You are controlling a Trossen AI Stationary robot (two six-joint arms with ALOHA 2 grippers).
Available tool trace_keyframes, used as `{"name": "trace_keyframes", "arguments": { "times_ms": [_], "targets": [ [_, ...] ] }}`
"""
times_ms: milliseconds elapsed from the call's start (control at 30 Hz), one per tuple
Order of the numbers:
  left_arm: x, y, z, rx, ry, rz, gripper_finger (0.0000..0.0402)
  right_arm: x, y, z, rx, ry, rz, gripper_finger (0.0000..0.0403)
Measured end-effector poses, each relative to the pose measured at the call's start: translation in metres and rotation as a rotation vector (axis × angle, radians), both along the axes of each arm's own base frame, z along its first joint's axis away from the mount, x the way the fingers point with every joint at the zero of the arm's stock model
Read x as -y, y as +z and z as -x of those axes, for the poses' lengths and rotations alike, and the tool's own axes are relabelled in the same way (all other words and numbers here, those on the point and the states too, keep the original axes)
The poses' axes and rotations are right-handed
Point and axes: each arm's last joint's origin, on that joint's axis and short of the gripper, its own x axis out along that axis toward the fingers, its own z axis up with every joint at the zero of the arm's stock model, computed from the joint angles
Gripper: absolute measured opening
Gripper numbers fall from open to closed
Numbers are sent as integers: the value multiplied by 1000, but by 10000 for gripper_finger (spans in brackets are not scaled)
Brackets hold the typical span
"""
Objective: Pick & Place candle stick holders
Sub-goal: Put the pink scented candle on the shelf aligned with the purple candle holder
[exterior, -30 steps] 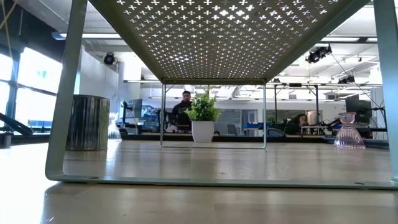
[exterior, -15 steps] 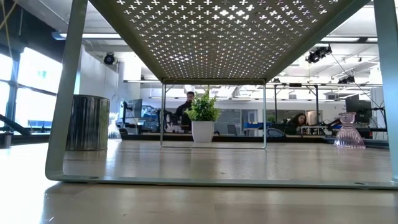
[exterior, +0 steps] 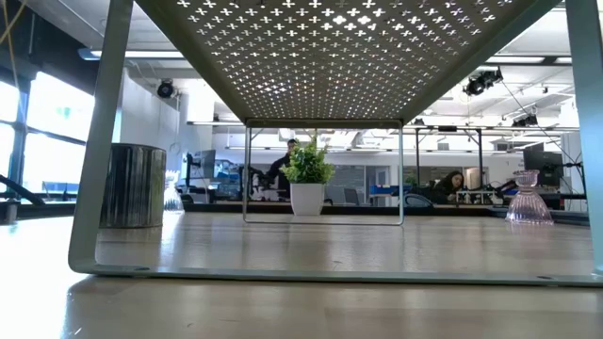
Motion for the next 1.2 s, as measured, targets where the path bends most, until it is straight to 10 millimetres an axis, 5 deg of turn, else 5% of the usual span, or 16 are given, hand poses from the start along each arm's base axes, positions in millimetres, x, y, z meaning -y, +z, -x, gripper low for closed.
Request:
{"name": "trace_keyframes", "arguments": {
  "times_ms": [767, 967, 1200],
  "targets": [
    [2, -19, -14, -53, -31, -5, 351, 0, 0, 0, -2, -1, -2, 216],
    [0, -27, -22, -67, 9, 5, 387, 0, 0, 0, -2, -1, -1, 216],
    [-2, -30, -25, -70, 2, 8, 363, 0, 0, 0, -5, 2, -2, 216]
  ]
}}
